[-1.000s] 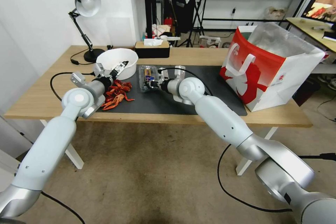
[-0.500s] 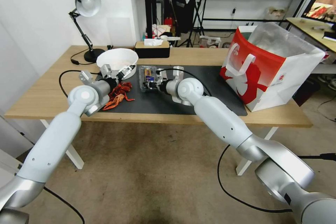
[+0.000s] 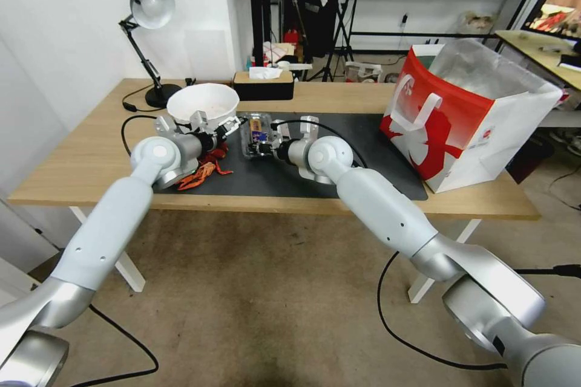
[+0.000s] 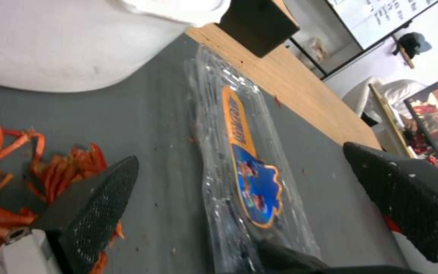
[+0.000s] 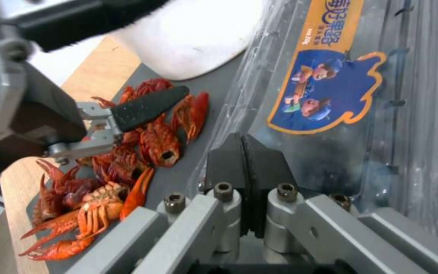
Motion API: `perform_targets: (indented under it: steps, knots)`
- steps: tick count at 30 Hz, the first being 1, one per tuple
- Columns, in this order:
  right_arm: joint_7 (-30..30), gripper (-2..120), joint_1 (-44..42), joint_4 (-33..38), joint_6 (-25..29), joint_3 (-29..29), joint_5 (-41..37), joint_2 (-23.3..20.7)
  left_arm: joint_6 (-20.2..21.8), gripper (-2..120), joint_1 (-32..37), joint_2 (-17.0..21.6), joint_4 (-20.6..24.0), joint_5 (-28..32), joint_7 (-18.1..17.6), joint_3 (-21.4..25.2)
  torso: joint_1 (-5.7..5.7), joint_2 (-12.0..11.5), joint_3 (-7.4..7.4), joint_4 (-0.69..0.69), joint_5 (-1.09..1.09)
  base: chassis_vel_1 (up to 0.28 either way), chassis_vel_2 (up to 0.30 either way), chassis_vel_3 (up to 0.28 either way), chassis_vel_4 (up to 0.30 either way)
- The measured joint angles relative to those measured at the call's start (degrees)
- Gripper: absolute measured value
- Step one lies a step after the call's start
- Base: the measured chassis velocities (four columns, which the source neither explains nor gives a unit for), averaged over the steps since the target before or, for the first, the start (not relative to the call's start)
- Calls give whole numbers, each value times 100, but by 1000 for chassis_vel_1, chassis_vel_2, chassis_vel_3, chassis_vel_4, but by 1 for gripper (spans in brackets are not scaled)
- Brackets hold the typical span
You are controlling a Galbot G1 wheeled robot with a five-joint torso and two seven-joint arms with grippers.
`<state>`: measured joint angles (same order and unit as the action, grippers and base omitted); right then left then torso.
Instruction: Close the takeout container lid, then place the container into the takeout bag.
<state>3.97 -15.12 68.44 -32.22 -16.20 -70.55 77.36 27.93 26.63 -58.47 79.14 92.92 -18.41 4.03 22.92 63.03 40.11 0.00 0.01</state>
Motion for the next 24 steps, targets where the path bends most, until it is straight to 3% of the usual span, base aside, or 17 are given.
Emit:
perform_targets:
  steps: [24]
  knots:
    - [-21, 0, 9, 28, -14, -74, -23, -13, -336, 100, -362, -322, -663, -416, 184, -417, -1, 0, -2, 1, 1, 0, 0, 0, 0]
